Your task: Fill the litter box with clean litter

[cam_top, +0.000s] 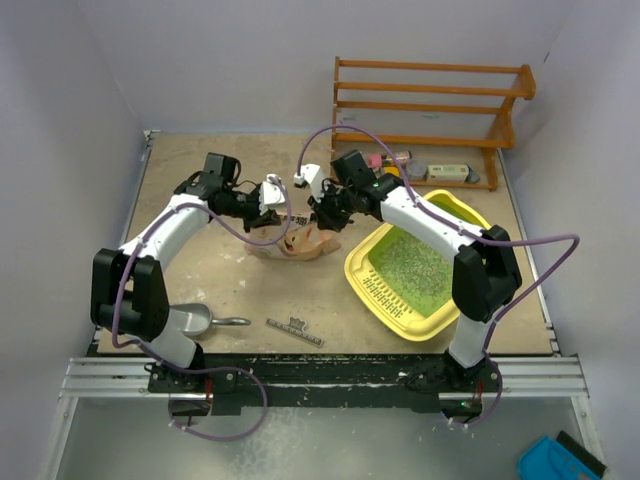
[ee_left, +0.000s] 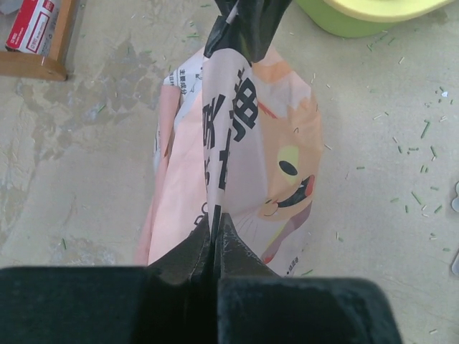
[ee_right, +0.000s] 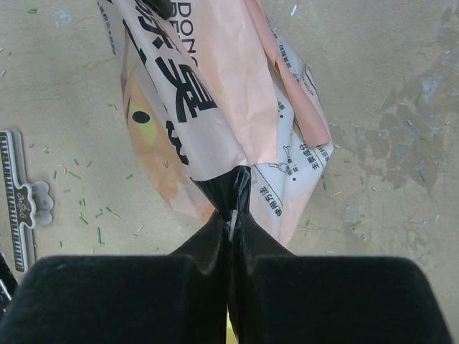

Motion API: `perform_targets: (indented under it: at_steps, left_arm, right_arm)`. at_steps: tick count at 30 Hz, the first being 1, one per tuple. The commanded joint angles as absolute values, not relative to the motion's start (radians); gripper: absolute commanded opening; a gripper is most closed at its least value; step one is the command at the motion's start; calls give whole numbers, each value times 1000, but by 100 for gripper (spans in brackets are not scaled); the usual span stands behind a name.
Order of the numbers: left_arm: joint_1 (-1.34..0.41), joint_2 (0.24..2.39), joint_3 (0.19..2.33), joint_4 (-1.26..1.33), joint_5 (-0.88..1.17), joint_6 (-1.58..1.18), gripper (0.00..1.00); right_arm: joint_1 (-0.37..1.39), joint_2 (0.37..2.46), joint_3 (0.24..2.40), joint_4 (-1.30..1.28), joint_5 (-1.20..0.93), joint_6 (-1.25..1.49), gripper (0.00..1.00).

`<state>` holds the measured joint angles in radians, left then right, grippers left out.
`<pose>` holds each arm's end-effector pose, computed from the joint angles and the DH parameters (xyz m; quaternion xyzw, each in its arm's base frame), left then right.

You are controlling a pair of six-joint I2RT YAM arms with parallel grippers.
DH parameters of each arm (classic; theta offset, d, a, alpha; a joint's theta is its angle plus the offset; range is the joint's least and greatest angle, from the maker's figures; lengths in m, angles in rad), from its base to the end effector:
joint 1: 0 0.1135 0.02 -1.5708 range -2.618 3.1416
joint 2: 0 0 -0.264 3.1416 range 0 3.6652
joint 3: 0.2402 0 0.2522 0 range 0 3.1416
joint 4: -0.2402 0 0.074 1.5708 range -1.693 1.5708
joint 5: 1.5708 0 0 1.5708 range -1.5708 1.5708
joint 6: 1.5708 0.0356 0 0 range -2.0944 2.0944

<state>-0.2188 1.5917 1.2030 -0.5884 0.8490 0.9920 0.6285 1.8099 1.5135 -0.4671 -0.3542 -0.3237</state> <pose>0.3158 -0.0976 0.2593 0.5950 0.6480 -0.2643 0.3954 0.3259 0.2522 0.2816 -0.4764 0.7729 0.2188 0.3576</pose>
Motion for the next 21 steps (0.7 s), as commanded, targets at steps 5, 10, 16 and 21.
perform_targets:
  at_steps: [5,10,16,21]
  left_arm:
    - [-201,1594,1279,-534,689,846,0]
    - [-184,1547,1227,-423,665,766,0]
    - [-183,1525,1190,-366,637,747,0]
    - [-183,1501,1170,-304,558,719,0]
  right_arm:
    - [603,1748,1473,-534,-167,-291,21]
    - [598,1731,1437,-503,-177,-289,14]
    - [562,1705,1439,-483,-81,-220,0]
    - [518,1626,1414,-455,-33,-185,0]
